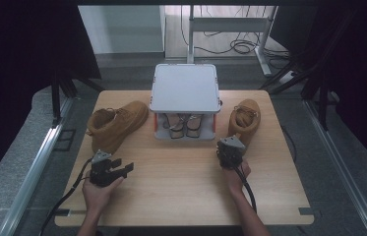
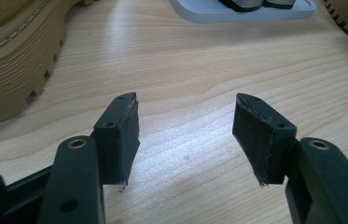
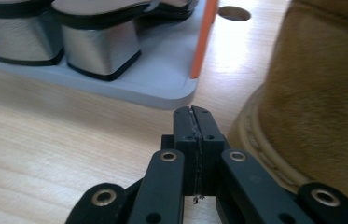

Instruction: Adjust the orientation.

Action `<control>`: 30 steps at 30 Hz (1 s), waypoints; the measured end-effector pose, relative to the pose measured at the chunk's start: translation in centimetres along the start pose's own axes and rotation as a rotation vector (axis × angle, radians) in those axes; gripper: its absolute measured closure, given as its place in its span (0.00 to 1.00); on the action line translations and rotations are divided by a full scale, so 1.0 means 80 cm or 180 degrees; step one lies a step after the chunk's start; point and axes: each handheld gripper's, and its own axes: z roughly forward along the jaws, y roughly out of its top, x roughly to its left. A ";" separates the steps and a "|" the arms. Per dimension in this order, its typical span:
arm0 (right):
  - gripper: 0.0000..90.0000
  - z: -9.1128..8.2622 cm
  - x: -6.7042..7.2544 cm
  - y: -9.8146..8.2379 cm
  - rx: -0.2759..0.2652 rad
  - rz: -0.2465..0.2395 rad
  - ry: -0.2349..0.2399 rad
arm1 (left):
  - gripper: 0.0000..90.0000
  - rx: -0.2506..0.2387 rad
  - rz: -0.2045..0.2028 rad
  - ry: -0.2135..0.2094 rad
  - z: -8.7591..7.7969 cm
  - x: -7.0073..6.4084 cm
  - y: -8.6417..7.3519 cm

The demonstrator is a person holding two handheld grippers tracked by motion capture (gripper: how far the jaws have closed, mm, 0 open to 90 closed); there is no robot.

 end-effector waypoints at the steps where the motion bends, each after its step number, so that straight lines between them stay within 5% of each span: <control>1: 1.00 0.000 -0.001 0.000 -0.0007 0.0011 -0.0012 | 0.46 -0.0004 -0.0018 -0.0010 -0.001 0.000 0.000; 12: 1.00 0.002 -0.011 0.000 -0.0060 0.0046 -0.0155 | 0.46 -0.0001 -0.0030 -0.0009 -0.001 0.000 -0.001; 30: 1.00 -0.009 -0.022 -0.004 -0.0072 0.0059 -0.0119 | 0.46 -0.0004 -0.0031 0.0001 -0.004 0.002 -0.002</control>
